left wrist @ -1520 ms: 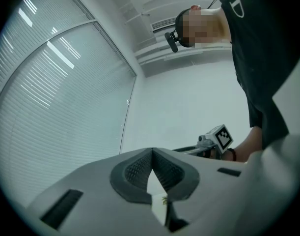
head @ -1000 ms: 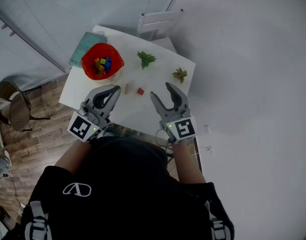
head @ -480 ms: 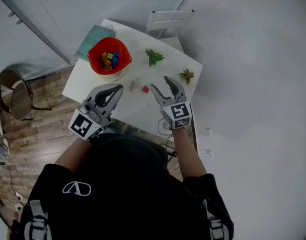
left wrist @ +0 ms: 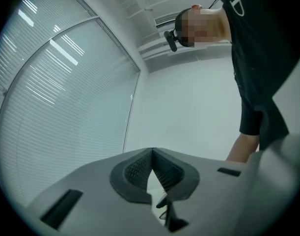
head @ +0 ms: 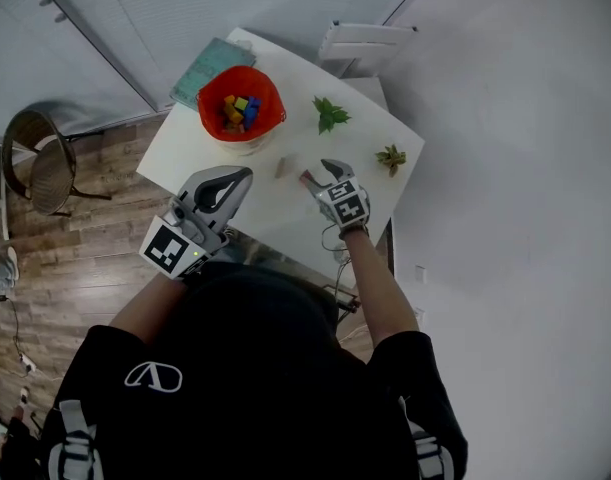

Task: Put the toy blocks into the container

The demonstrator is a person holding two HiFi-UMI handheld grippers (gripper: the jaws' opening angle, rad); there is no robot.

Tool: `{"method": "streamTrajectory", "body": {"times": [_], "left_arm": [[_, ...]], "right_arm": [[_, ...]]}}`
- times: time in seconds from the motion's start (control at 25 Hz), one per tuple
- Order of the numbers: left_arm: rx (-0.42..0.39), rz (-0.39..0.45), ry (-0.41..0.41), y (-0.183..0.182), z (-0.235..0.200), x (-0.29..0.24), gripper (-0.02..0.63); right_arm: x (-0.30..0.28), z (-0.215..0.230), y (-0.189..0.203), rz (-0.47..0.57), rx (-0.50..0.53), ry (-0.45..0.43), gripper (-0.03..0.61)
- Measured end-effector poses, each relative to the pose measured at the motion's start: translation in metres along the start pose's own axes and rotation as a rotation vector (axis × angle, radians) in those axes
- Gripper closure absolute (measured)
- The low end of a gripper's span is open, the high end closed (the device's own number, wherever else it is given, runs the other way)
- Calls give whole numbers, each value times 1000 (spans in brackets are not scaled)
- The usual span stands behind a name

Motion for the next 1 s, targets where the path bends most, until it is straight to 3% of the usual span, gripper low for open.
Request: {"method": "streamTrajectory", "body": {"times": [0.44, 0.72, 1.0], "left_arm": [[3, -24, -74, 5, -4, 22, 609], [9, -42, -116, 11, 0, 34, 609], [16, -54, -135, 13, 2, 43, 609]], "right_arm": [[-79, 6, 30, -301, 82, -93, 323], [-106, 5, 36, -407, 145, -111, 349], [-118, 3, 40, -443, 150, -125, 388]]}}
Point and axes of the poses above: the fingertips, and each gripper's own axes: x backward along the fingers, z to its right, y out of its underside, the point moved 10 cm from there along x, backward along the fingers, and after that the axes turned 4 degrees about -z, right-handed, at the moved point
